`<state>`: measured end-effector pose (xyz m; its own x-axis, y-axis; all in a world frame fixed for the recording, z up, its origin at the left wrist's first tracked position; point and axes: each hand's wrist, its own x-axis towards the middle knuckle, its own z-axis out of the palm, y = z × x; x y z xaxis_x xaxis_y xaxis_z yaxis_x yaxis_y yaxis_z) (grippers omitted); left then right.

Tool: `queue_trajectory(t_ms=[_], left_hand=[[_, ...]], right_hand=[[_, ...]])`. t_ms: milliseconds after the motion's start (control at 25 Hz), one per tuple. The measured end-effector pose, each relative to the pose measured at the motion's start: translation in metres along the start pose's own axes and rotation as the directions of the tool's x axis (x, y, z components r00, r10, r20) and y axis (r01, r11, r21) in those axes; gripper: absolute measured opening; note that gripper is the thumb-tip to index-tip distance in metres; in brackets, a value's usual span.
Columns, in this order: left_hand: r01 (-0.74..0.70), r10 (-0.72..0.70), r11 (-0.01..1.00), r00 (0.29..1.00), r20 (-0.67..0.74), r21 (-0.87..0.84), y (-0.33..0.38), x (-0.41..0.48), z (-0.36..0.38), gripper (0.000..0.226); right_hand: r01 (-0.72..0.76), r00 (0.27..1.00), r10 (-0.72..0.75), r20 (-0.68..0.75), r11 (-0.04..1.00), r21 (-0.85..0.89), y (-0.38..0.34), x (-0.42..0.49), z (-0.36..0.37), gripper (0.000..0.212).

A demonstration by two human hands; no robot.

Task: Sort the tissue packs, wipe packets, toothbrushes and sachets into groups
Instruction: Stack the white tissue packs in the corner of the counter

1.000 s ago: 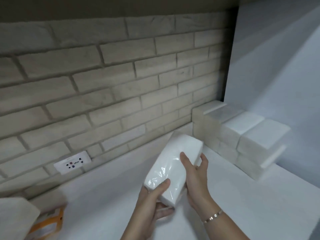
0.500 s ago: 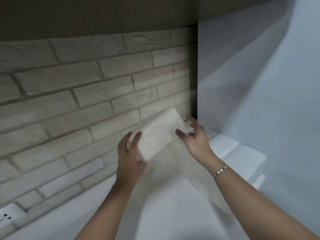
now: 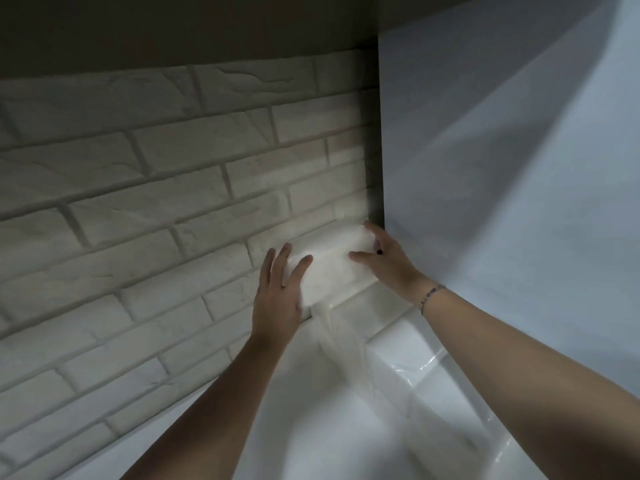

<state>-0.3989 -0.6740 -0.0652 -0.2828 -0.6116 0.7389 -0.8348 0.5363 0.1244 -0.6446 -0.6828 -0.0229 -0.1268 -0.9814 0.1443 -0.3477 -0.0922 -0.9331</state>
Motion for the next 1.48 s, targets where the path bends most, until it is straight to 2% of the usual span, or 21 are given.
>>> queue_trajectory(t_ms=[80,160,200,240,280,320,360,400,440,480,520,560,640,720,760,880,1040,1240,1360,1440,1480], left_hand=[[0.014,-0.002,0.998,0.982,0.191,-0.062,0.003,0.016,0.008,0.089],[-0.006,0.055,0.993,0.899,0.435,-0.114,0.004,0.024,0.017,0.096],[-0.015,0.088,0.989,0.857,0.508,-0.145,0.005,0.023,0.023,0.099],[0.0,0.099,0.982,0.848,0.521,-0.186,0.007,0.021,0.028,0.101],[0.061,0.067,0.966,0.879,0.472,-0.25,0.008,0.015,0.035,0.102],[0.179,-0.03,0.917,0.923,0.385,-0.357,0.009,0.008,0.044,0.1],[0.34,-0.199,0.788,0.929,0.311,-0.513,0.012,0.001,0.052,0.095],[0.48,-0.39,0.566,0.872,0.294,-0.67,0.013,-0.006,0.061,0.086],[0.565,-0.525,0.324,0.775,0.352,-0.759,0.017,-0.011,0.067,0.077],[0.628,-0.58,0.128,0.675,0.456,-0.767,0.022,-0.012,0.073,0.071],[0.701,-0.579,0.014,0.587,0.566,-0.713,0.028,-0.011,0.075,0.067],[0.762,-0.555,-0.024,0.528,0.643,-0.647,0.034,-0.008,0.077,0.066],[0.832,-0.535,-0.024,0.458,0.71,-0.555,0.045,-0.003,0.078,0.072],[0.848,-0.563,-0.056,0.409,0.718,-0.527,0.054,-0.002,0.083,0.079],[0.84,-0.568,-0.068,0.41,0.714,-0.538,0.058,-0.004,0.083,0.082],[0.809,-0.533,-0.037,0.481,0.696,-0.587,0.057,-0.015,0.09,0.1],[0.821,-0.516,0.127,0.534,0.67,-0.557,0.041,-0.012,0.096,0.105],[0.875,-0.524,0.283,0.484,0.701,-0.392,0.035,0.0,0.088,0.124],[0.885,-0.476,0.331,0.456,0.752,-0.327,0.029,0.005,0.084,0.134],[0.886,-0.431,0.341,0.445,0.785,-0.314,0.027,0.004,0.077,0.125],[0.874,-0.403,0.346,0.466,0.788,-0.34,0.028,0.002,0.071,0.114]], right_hand=[[-0.017,0.999,0.019,-0.049,0.999,0.037,0.006,0.015,-0.005,0.079],[-0.037,0.998,0.038,-0.045,0.999,0.015,0.013,0.022,-0.009,0.076],[-0.04,0.999,0.039,-0.031,0.998,-0.05,0.015,0.022,-0.01,0.075],[-0.029,0.999,0.025,-0.035,0.989,-0.143,0.019,0.022,-0.009,0.075],[-0.001,0.999,-0.012,-0.05,0.968,-0.252,0.023,0.02,-0.007,0.075],[0.034,0.997,-0.056,-0.053,0.937,-0.346,0.025,0.017,-0.004,0.074],[0.075,0.994,-0.099,-0.036,0.905,-0.42,0.027,0.014,-0.002,0.072],[0.121,0.99,-0.139,0.0,0.866,-0.485,0.029,0.011,-0.001,0.07],[0.168,0.984,-0.169,0.048,0.827,-0.537,0.031,0.009,0.001,0.069],[0.201,0.979,-0.181,0.093,0.788,-0.582,0.033,0.007,0.002,0.068],[0.222,0.975,-0.185,0.124,0.759,-0.612,0.036,0.007,0.004,0.067],[0.227,0.974,-0.178,0.141,0.741,-0.631,0.038,0.006,0.004,0.067],[0.216,0.976,-0.16,0.145,0.733,-0.645,0.04,0.005,0.001,0.067],[0.203,0.979,-0.144,0.144,0.725,-0.658,0.041,0.005,-0.002,0.066],[0.202,0.979,-0.145,0.141,0.725,-0.658,0.042,0.005,-0.003,0.066],[0.203,0.979,-0.154,0.131,0.726,-0.657,0.044,0.004,-0.004,0.065],[0.192,0.981,-0.165,0.104,0.724,-0.663,0.044,0.003,-0.001,0.065],[0.156,0.988,-0.111,0.11,0.705,-0.692,0.039,0.007,0.002,0.067],[0.141,0.989,-0.069,0.132,0.718,-0.681,0.033,0.008,-0.002,0.07],[0.132,0.988,-0.041,0.149,0.728,-0.673,0.028,0.007,-0.005,0.073],[0.129,0.987,-0.026,0.161,0.729,-0.672,0.026,0.006,-0.006,0.074]])
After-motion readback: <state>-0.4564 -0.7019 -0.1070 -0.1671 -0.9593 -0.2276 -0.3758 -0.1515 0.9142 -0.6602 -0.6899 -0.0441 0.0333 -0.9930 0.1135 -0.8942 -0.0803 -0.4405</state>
